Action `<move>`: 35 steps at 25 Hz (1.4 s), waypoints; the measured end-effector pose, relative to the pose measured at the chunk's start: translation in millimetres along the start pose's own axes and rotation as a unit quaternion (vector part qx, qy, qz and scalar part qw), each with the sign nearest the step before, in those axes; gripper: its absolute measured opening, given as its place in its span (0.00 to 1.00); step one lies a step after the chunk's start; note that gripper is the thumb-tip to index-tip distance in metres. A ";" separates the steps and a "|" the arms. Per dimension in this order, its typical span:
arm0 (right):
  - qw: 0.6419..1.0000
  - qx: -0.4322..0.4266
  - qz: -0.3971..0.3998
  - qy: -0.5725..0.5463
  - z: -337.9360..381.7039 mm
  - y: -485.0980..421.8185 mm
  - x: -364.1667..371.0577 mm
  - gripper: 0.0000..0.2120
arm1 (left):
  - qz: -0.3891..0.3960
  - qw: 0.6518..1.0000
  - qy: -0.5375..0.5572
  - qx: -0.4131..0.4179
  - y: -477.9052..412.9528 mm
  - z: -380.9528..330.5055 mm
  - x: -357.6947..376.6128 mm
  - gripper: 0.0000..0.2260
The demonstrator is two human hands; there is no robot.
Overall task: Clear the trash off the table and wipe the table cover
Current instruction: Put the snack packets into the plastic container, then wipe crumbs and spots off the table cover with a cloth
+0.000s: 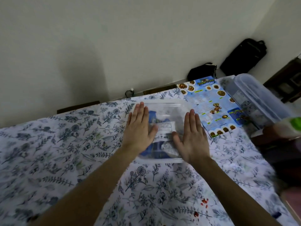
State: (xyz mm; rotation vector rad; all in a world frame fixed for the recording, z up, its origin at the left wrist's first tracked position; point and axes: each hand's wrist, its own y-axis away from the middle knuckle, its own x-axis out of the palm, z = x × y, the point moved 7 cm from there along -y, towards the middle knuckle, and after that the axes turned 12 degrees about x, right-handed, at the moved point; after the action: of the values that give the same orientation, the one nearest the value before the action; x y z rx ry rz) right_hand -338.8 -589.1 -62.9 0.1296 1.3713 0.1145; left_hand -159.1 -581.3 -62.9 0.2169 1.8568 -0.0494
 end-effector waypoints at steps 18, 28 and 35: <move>0.997 -0.080 -0.020 0.008 -5.1 72.8 -4.6 0.34 | -0.041 0.985 -0.120 0.119 70.6 -59.8 8.3 0.28; 0.965 0.260 -0.017 -0.008 -251.7 246.2 45.3 0.37 | 0.009 0.957 0.113 0.268 115.1 -167.2 111.4 0.17; 0.965 0.258 -0.041 -0.030 -254.2 238.6 49.1 0.29 | -0.011 0.961 0.073 0.265 106.9 -171.4 119.8 0.11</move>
State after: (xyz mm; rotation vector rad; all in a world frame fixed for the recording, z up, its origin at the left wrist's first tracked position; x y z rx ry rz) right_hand -579.9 -339.4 -121.7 0.5070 1.3189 -0.3175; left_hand -335.6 -436.7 -118.4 0.5832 1.9622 -0.5650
